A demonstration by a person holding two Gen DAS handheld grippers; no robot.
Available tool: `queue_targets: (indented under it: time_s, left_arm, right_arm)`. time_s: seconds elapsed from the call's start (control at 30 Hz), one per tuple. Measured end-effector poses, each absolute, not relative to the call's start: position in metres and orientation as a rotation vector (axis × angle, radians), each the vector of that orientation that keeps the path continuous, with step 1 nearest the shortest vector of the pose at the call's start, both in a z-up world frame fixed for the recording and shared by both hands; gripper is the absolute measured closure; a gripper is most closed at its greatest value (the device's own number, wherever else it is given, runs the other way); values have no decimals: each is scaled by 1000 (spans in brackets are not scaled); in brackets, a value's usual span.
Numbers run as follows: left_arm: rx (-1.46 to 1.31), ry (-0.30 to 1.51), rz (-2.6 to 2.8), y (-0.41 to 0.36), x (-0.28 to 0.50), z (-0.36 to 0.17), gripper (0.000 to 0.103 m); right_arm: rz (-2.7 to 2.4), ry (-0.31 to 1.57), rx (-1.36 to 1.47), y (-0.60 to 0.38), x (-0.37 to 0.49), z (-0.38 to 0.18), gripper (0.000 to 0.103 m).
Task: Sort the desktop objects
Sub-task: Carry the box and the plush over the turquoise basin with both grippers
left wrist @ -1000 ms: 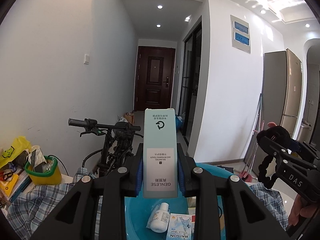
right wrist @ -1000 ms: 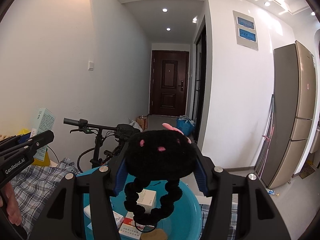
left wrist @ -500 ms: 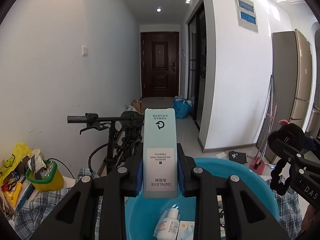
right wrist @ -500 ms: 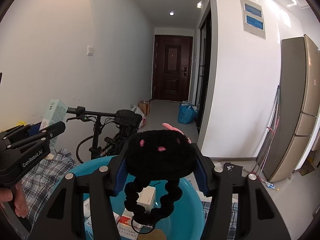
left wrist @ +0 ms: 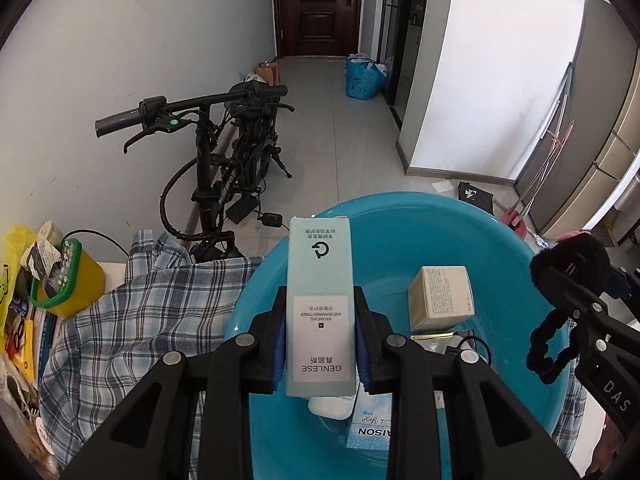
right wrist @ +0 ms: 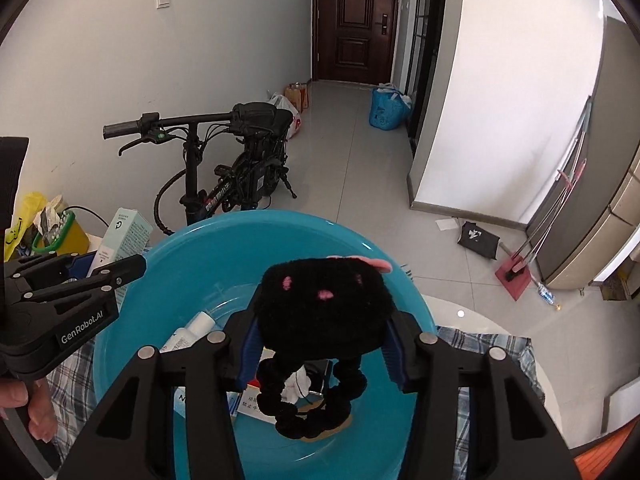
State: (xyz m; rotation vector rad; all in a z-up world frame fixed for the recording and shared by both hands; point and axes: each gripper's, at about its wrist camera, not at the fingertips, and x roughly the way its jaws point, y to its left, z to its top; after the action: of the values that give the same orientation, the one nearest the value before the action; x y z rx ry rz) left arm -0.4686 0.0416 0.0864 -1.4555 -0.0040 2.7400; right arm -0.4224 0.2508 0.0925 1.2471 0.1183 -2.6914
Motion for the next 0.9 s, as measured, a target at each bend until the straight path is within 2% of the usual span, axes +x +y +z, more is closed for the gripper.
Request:
queue_targets:
  time_s: [0.9]
  left_arm:
    - [-1769, 22, 2544, 58, -494, 3, 73]
  right_arm:
    - [-2603, 129, 1560, 272, -453, 14, 55]
